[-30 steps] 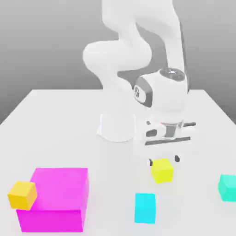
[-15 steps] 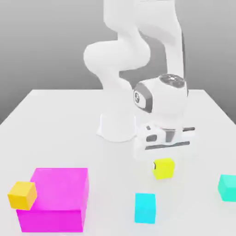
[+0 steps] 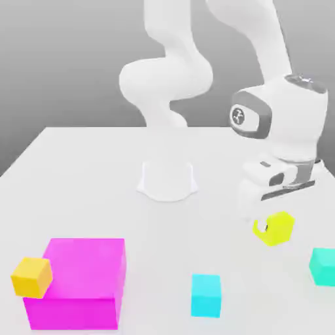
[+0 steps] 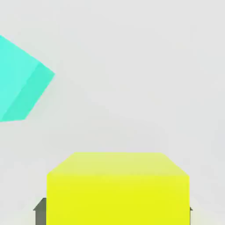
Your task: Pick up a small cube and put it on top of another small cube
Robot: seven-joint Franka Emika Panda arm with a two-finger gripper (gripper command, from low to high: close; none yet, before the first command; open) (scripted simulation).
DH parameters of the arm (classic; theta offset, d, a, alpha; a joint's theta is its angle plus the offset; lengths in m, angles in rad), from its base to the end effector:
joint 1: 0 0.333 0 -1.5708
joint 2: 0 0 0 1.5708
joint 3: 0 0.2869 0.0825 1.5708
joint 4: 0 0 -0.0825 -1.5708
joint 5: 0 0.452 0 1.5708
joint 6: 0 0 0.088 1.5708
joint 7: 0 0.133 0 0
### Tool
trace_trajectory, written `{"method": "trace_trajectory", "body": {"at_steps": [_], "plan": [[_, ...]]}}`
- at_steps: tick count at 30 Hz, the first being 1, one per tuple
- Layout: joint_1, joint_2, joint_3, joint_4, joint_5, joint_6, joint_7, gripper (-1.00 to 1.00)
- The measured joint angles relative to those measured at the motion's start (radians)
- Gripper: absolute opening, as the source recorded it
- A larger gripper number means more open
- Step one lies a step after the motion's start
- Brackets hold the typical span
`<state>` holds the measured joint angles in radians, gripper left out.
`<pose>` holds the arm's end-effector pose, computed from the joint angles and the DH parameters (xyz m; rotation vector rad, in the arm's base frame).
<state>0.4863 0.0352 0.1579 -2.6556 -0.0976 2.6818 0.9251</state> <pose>0.3584 0.2731 0.1123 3.0946 -0.3001 0.0319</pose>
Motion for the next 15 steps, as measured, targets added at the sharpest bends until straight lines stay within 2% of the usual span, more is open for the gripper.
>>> {"method": "trace_trajectory", "body": {"at_steps": [6, 11, 12, 15], "plan": [[0.045, 0.074, 0.051, 0.182, 0.040, -0.105, -0.141, -1.00], [0.065, 0.220, 0.035, 0.223, -0.012, -0.001, -0.127, -1.00], [0.070, 0.243, 0.029, 0.224, -0.023, 0.021, -0.120, 1.00], [0.070, 0.243, 0.029, 0.224, -0.023, 0.021, -0.120, 1.00]]}}
